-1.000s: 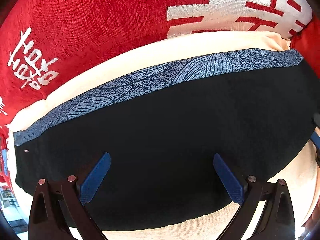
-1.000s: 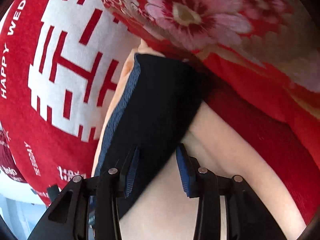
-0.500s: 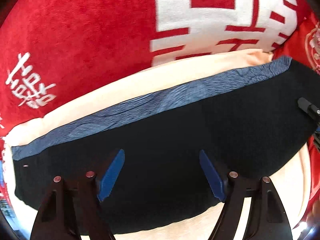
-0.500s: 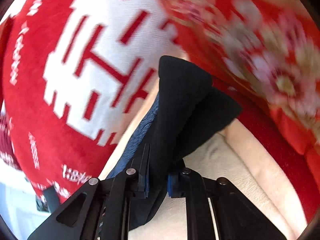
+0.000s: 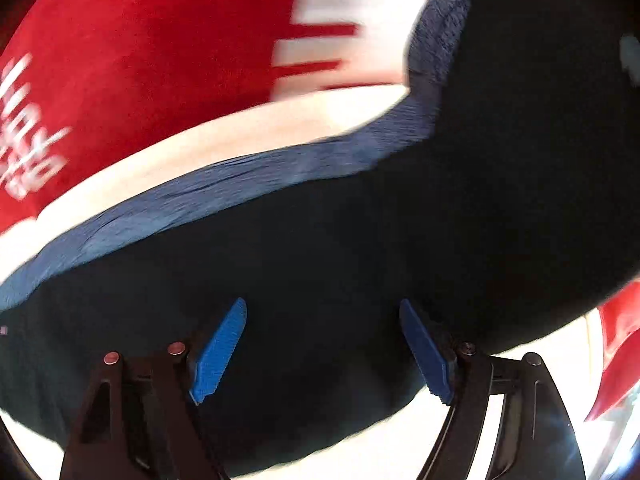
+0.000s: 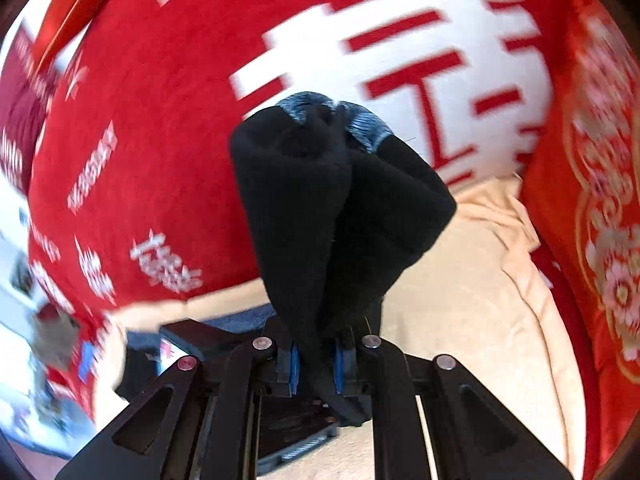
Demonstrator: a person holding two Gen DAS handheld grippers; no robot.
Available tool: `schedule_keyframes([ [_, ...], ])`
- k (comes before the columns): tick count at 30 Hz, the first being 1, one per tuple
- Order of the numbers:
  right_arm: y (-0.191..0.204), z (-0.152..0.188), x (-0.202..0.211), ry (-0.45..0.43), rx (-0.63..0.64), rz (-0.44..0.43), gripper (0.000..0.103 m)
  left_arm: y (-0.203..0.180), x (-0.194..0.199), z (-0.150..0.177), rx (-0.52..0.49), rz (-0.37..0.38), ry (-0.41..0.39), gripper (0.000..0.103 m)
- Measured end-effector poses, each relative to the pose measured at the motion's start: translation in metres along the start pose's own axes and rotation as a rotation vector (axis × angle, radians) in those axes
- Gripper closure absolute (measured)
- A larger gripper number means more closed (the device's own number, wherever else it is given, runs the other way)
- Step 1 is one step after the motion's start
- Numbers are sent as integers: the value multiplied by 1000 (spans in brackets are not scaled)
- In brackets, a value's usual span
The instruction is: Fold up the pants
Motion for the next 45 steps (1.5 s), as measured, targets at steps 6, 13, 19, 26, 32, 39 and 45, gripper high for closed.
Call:
schedule_keyframes([
  [6, 96, 31, -49, 140, 245, 77, 87, 129, 50, -1, 120, -115, -43, 23],
  [13, 188, 126, -149, 358, 615, 328, 71, 274, 71, 19, 252, -272, -15, 23],
  [19, 240, 136, -109, 309, 697, 200, 52, 306, 80, 36, 319, -263, 17, 23],
  [26, 179, 134, -109, 389, -267, -255, 52, 262, 81, 13, 275, -60, 18, 23],
  [32, 154, 133, -111, 301, -598, -385, 52, 211, 82, -9, 254, 107, 64, 23],
  [39, 138, 156, -136, 291, -847, -413, 53, 190, 38, -11, 237, 151, 178, 23],
  [45, 136, 148, -139, 324, -829, -461, 98, 176, 46, 0, 229, 200, 179, 23],
])
Point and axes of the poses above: each gripper's, at about its wrist camera, not at the fingertips, and x roughly against the way its jaws point, y to its left, z to its underside, the point moved 10 cm from there along -x, roughly the way its jaws point, and after that the axes turned 11 degrees about x, right-handed, at the moved point
